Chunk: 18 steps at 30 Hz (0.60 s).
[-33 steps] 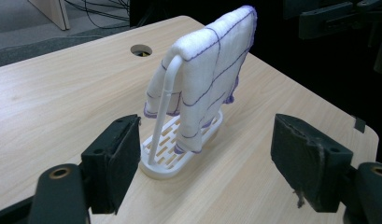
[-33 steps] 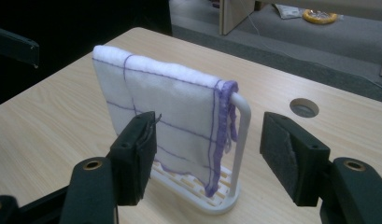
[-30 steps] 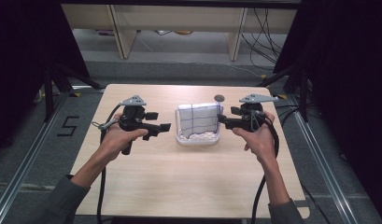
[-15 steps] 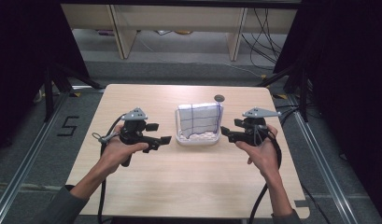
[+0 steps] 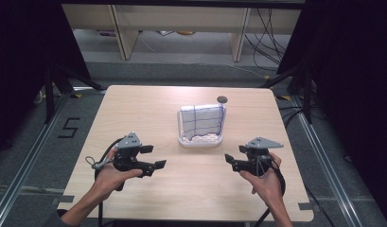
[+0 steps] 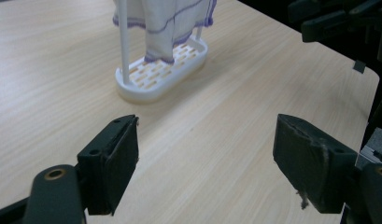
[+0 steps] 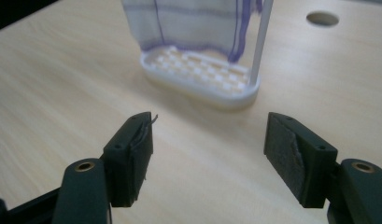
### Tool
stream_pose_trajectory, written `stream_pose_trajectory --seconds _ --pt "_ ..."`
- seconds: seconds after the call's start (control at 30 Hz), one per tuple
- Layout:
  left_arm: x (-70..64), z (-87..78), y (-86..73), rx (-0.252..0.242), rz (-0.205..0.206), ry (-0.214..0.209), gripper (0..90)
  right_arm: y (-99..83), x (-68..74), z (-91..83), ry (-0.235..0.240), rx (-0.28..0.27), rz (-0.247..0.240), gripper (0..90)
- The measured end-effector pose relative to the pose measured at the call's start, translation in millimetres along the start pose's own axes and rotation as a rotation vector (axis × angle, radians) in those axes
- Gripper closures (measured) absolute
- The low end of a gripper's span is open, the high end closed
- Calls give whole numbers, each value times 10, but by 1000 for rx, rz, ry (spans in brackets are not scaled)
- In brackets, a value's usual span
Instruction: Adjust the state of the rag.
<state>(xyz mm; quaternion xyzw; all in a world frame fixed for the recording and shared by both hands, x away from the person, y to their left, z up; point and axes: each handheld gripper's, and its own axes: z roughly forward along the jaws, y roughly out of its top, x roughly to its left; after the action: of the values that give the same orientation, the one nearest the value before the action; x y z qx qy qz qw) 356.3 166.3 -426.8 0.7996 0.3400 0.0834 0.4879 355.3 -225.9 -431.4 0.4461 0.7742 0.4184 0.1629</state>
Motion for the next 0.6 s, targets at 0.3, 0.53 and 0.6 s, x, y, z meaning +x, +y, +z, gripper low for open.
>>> stream_pose_trajectory --seconds 0.3,0.53,0.6 --pt "-74 16 -367 28 10 24 218 -418 -7 33 15 40 -4 330" --pt "-123 85 -618 84 41 44 218 -558 37 3 11 71 1 326" --pt "-112 99 -684 109 49 45 218 -613 33 -13 1 88 -9 326"
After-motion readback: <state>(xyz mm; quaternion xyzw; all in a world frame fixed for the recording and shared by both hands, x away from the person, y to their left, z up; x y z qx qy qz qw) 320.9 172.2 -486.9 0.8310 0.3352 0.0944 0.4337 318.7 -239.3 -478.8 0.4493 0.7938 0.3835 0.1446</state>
